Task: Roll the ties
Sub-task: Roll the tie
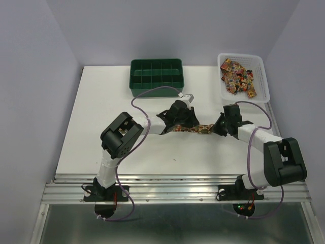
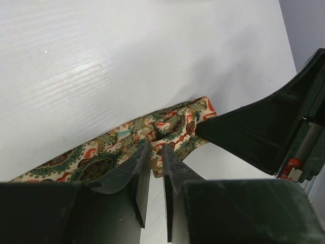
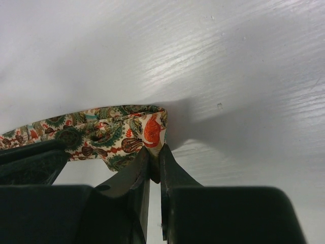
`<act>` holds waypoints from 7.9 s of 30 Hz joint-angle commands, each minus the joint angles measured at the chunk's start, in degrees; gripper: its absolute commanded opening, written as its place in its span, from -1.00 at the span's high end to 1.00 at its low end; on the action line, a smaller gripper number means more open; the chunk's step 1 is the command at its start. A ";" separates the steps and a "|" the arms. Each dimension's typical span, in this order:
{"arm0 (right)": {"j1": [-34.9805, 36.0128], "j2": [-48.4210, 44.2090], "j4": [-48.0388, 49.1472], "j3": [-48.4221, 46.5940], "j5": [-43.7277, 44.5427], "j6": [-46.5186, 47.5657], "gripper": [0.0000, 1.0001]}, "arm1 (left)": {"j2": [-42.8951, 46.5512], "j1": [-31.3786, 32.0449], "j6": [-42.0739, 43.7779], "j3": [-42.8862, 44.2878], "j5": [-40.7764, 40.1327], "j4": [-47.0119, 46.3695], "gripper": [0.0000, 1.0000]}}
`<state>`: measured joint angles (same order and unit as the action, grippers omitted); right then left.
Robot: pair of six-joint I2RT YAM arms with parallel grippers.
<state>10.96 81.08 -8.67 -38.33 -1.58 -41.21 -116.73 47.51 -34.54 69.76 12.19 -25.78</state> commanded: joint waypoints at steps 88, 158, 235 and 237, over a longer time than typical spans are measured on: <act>11.10 4.17 0.75 -8.70 2.02 -6.51 0.99 | 9.42 -4.97 1.67 -9.11 -7.88 7.59 0.64; 18.66 9.71 4.01 -13.18 8.26 -29.54 -0.75 | 13.02 -2.51 -2.02 -16.32 -0.84 -9.73 -0.03; 2.93 9.44 27.21 3.17 -13.35 5.88 -0.40 | 4.32 -1.54 -3.95 -8.94 -7.88 -1.11 0.27; 2.93 10.06 26.95 3.08 -13.36 5.35 -0.37 | 4.05 -1.54 -3.95 -8.85 -7.79 -1.03 0.27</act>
<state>14.15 89.56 15.51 -35.77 -12.82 -35.64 -112.46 45.43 -39.05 59.24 4.01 -26.96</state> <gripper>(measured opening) 0.699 0.370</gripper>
